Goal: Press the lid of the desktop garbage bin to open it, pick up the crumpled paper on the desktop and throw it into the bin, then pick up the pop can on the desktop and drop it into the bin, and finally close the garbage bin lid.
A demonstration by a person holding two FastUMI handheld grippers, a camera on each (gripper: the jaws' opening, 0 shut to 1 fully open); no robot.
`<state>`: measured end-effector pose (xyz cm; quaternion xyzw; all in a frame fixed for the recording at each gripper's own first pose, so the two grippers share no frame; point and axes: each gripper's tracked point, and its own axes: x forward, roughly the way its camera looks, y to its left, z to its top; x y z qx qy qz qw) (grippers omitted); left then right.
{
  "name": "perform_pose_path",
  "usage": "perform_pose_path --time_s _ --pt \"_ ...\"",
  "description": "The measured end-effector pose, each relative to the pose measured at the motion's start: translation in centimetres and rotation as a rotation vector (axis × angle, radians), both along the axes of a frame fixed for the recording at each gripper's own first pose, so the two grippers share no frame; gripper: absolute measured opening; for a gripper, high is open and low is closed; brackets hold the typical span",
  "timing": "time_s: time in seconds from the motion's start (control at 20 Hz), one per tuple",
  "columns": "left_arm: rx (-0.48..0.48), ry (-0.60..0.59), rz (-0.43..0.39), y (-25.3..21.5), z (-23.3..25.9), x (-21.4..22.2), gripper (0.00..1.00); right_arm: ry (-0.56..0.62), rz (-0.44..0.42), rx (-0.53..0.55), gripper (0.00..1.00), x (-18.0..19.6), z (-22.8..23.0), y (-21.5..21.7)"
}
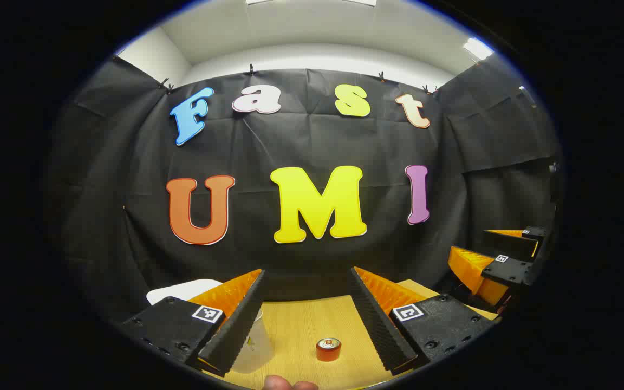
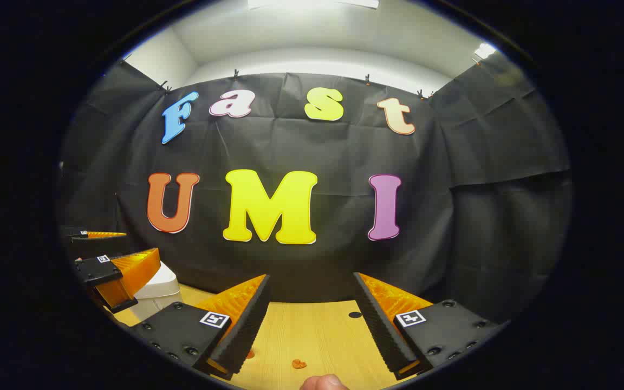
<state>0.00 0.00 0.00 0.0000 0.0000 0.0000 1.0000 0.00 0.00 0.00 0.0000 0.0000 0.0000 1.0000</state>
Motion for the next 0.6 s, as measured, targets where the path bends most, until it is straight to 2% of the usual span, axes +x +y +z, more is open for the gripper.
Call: perform_pose_path --time_s 0.2,0.6 --pt "0.012 -0.005 0.013 0.2 -0.1 0.3 0.97 -0.014 0.020 -0.008 0.95 0.2 0.4 0.9" --pt "-0.019 0.005 0.047 0.6 -0.7 1.0 0.98 -0.004 -0.008 0.014 0.95 1.3 0.3 0.0"
